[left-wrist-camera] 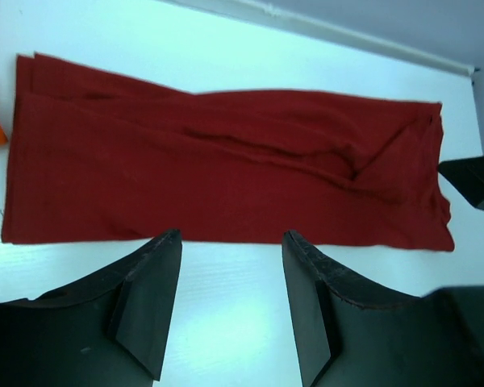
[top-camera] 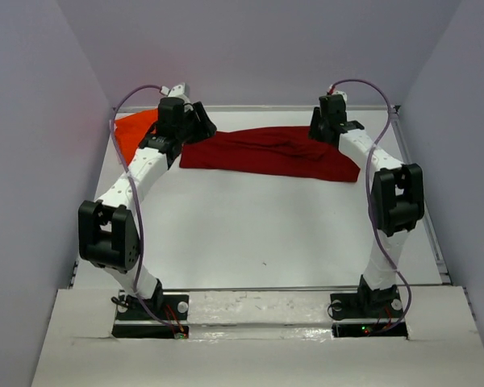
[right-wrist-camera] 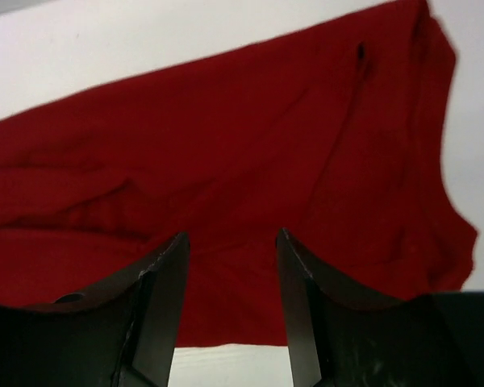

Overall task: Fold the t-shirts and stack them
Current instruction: Fold the other side of the tshirt into a rectangle

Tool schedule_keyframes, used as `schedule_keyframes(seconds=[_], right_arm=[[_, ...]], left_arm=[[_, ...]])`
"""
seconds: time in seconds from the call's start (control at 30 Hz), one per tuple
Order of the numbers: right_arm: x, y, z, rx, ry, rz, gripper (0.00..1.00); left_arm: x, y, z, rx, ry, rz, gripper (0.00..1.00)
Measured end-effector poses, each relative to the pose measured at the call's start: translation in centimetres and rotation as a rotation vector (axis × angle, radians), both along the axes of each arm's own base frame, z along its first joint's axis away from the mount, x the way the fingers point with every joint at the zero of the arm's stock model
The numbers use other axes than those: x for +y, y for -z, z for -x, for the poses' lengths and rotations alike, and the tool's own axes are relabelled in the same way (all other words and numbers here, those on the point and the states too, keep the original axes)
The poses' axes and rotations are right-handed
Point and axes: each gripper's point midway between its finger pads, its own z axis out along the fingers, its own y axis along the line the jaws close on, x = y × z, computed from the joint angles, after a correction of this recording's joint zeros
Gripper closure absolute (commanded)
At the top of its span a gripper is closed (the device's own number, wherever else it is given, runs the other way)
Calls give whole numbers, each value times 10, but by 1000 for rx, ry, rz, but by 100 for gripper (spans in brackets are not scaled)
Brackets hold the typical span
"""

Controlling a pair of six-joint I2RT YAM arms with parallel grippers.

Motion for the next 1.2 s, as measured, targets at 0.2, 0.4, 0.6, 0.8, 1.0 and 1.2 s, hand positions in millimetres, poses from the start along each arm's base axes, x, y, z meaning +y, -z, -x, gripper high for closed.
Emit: schedule_keyframes(seconds=[0.2,0.4,0.6,0.8,1.0,1.2], right_arm=[[25,38,7,98,-79,-90,48],[32,64,12,163,-80,-127,49],[24,81,25,212,-40,-107,49],[11,94,36,251,8,-58,48],[2,98,39,261,40,-23,46],[-3,110,36,279,59,8,61]], left_arm=[[-9,26,9,73,41,-17,37],[-4,21,12,65,41,-10,37],[-11,13,16,50,81,13,37],[-14,12,18,51,97,21,37],[-14,14,19,53,100,26,37],[-14,14,19,50,102,28,37]])
